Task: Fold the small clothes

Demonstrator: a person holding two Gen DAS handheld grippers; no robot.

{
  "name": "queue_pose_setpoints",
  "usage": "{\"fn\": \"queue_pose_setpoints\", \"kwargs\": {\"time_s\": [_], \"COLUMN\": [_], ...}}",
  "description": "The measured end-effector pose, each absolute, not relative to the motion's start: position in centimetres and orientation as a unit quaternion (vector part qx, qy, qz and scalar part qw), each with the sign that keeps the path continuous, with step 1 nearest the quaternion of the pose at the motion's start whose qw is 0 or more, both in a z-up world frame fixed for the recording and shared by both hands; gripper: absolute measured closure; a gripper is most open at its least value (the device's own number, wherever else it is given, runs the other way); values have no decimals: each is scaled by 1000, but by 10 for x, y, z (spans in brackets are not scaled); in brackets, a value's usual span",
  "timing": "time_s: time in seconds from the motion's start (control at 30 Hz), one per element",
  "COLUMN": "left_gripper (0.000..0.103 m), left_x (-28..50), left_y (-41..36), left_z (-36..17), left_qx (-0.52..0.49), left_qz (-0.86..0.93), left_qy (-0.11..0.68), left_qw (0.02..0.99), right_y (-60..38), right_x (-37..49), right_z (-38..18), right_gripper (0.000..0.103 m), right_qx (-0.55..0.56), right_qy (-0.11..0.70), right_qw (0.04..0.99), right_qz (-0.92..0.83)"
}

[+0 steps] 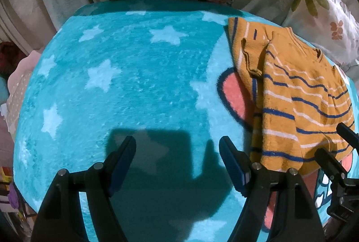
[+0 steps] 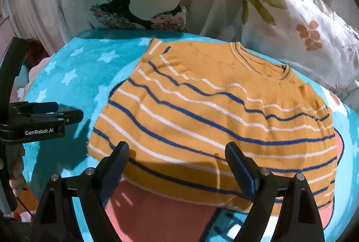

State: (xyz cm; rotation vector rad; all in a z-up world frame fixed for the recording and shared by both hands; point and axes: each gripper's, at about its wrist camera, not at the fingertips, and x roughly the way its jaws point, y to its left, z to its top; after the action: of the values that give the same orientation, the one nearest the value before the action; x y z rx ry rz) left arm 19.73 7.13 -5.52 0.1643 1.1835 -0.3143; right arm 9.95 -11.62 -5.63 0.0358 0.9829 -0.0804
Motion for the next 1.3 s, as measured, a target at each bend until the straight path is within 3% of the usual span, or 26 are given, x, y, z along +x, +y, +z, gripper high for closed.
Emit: {"fn": "queue_pose_setpoints", "kwargs": {"time_s": [1.3], "left_gripper": [27], "left_x": [194], "left_y": [62], "left_z": [-62], "left_qx": [80], "left_qz": [-165], "left_qy": [565], "left_qw": [805], "right_y": [-105], "right_x": [82], "right_z": [-60], "right_gripper": [13], "right_qx": [12], "right_qy": [477], "right_qw": [877], "right_qz": [-51]}}
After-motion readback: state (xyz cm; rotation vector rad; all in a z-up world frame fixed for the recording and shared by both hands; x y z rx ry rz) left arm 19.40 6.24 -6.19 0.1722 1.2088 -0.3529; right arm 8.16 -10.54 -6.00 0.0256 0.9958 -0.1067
